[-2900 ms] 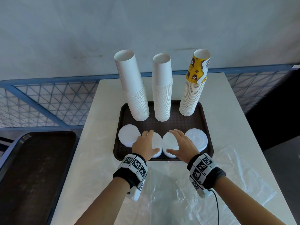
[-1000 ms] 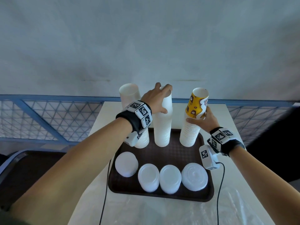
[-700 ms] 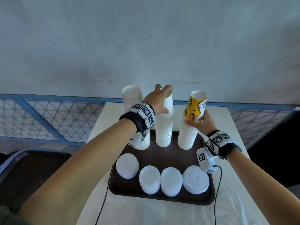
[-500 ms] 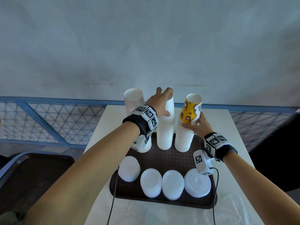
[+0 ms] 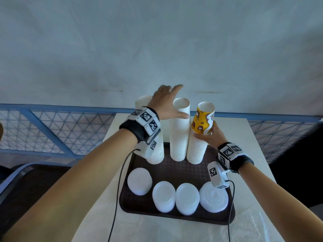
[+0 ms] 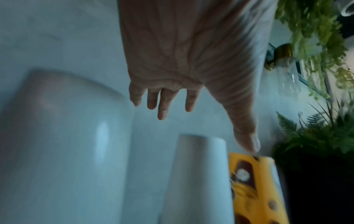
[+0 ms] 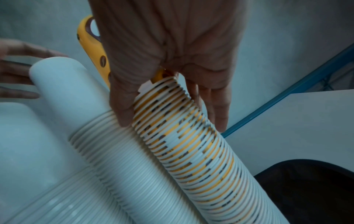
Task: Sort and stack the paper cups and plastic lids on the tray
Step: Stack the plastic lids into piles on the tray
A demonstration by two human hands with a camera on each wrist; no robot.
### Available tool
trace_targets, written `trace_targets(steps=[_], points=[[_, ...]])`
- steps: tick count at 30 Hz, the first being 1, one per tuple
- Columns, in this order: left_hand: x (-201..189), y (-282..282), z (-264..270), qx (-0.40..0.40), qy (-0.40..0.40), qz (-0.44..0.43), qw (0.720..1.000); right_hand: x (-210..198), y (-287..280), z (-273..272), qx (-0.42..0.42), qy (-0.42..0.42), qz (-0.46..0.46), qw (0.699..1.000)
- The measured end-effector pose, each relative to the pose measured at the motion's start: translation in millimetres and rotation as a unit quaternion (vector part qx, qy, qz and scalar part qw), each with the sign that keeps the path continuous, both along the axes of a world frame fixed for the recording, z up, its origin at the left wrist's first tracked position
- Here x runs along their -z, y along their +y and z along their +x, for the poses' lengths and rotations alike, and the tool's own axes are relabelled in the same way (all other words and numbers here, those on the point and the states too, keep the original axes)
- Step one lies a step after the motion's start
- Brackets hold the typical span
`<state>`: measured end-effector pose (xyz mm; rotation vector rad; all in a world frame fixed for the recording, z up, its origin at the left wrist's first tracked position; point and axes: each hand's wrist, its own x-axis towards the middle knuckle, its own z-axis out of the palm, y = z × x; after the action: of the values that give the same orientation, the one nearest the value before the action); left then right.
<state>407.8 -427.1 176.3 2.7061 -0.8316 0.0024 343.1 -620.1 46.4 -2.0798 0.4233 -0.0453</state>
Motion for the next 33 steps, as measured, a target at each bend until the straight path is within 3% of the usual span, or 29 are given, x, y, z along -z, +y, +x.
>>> trace_targets(steps=[3, 5, 7, 9, 13, 15, 21, 27, 33], points=[[-13.9, 27.5, 12.8, -0.058, -0.024, 0.055, 0.996, -1.8, -0.1, 1.3, -0.008, -0.004, 0.004, 1.000], [-15.8, 47.0, 19.3, -0.096, 0.031, 0.096, 0.990, -4.3, 0.3, 1.5, -0.011, -0.014, 0.004, 1.000], [-11.0, 61.7, 21.9, -0.111, 0.096, 0.092, 0.985, -4.1, -1.4, 3.3, -0.012, -0.026, 0.005, 1.000], [-2.8, 69.1, 19.9, -0.117, 0.112, 0.052, 0.985, -4.6, -2.3, 4.2, -0.014, -0.029, 0.011, 0.999], [-2.0, 57.0, 9.0, -0.045, 0.018, -0.044, 0.998, -4.6, -3.2, 5.3, -0.015, -0.039, 0.017, 0.999], [-9.2, 39.9, 4.5, -0.006, 0.026, -0.066, 0.997, -5.4, -1.9, 6.3, -0.012, -0.045, 0.014, 0.999], [-2.4, -16.8, -1.1, 0.030, 0.101, 0.044, 0.993, -0.5, -4.4, 9.4, -0.005, -0.046, -0.005, 0.999], [13.6, -27.1, 7.2, 0.007, 0.122, 0.002, 0.992, 0.0, -7.8, 10.1, -0.021, -0.039, 0.004, 0.999], [12.8, -20.9, 8.5, 0.016, 0.122, 0.012, 0.992, -3.9, -7.2, 8.3, -0.046, -0.034, -0.007, 0.998]])
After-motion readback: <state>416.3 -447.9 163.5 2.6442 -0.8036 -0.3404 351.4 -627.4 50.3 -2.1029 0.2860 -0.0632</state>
